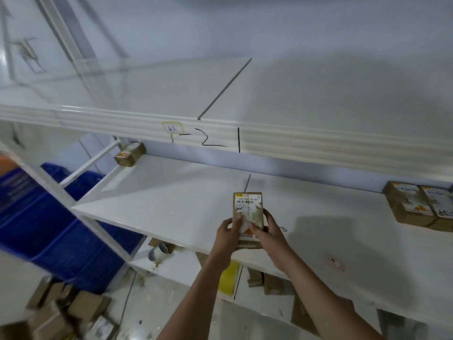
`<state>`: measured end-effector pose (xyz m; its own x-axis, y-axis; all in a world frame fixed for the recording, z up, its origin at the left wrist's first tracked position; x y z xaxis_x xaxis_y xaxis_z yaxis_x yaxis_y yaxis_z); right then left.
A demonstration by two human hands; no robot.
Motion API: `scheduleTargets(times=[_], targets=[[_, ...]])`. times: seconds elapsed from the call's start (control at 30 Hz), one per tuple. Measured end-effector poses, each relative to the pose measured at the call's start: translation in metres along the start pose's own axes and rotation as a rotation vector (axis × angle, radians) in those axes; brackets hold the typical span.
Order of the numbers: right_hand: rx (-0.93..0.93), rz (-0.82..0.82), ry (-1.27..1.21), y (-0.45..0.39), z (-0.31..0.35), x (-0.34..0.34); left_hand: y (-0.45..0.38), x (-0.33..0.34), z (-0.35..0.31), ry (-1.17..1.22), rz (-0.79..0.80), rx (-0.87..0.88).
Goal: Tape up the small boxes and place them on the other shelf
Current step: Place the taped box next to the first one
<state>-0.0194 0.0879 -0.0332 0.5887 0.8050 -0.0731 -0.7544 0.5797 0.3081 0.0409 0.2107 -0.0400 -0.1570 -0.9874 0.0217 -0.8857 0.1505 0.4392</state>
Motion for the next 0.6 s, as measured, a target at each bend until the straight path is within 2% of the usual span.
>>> scheduleTargets(times=[0.3, 0.43, 0.6], targets=[[-0.052, 0.098, 0.006, 0.018, 0.014, 0.113, -0.018, -0.112, -0.026, -0.015, -0.123, 0.070], [-0.040, 0.121, -0.001, 0.029, 0.022, 0.178, -0.037, -0.172, -0.033, -0.118, -0.189, 0.131], [-0.040, 0.127, -0.034, 0.044, 0.033, 0.259, -0.051, -0.244, -0.054, -0.139, -0.188, 0.143]])
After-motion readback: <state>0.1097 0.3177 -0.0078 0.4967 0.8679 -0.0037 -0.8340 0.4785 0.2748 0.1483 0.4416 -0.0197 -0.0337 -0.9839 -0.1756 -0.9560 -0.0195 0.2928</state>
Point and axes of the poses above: each hand's wrist, its own y-axis away from the middle knuckle, its own x-axis out of the palm, z = x × y, the point moved 4 cm from there along -y, towards the middle knuckle, and after that the axes turned 13 degrees about -z, right-handed, at the moved point
